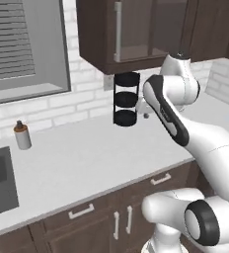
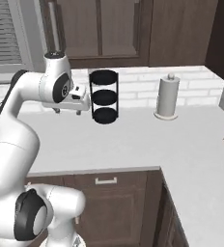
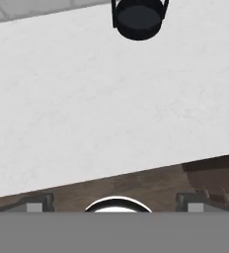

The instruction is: Take a straw from the drawer in front and place it inside the glass cup on the dining counter.

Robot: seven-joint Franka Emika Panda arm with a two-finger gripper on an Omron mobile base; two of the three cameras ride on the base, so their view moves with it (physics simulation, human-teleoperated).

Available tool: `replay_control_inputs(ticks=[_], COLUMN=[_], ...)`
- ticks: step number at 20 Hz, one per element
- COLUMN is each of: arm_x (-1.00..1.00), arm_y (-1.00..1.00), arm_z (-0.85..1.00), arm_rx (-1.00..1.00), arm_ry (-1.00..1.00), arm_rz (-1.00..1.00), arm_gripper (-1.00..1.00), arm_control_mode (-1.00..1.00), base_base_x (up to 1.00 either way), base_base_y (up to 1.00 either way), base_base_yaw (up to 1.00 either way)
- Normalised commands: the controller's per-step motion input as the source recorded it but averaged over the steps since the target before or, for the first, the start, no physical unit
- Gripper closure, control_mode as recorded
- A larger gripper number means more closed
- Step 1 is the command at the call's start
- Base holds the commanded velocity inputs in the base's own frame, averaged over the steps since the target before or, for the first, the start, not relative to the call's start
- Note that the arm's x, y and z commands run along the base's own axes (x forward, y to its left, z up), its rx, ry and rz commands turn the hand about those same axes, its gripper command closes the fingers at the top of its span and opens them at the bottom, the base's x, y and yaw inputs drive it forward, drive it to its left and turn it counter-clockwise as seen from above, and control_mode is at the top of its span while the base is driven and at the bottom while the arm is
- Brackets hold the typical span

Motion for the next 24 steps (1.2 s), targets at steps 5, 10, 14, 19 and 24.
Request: replay_control_inputs(ticks=[5,10,14,19,24], arm_x=[0.00,0.00,0.00,0.00,0.00], arm_y=[0.00,0.00,0.00,0.00,0.00], arm_z=[0.00,0.00,0.00,0.00,0.00], arm_rx=[0.00,0.00,0.00,0.00,0.00], arm_ry=[0.00,0.00,0.00,0.00,0.00], arm_rz=[0.00,0.00,0.00,0.00,0.00], arm_gripper=[-1.00,-1.00,-1.00,-1.00,-1.00], arm_control_mode=[1.00,1.00,1.00,1.00,1.00], base_base_x=[0.00,0.00,0.07,0.04,0.01], base_base_y=[0.85,0.62,0.58,0.67,0.59], base_base_yaw=[-0.57,-0.65,-0.66,-0.61,-0.57])
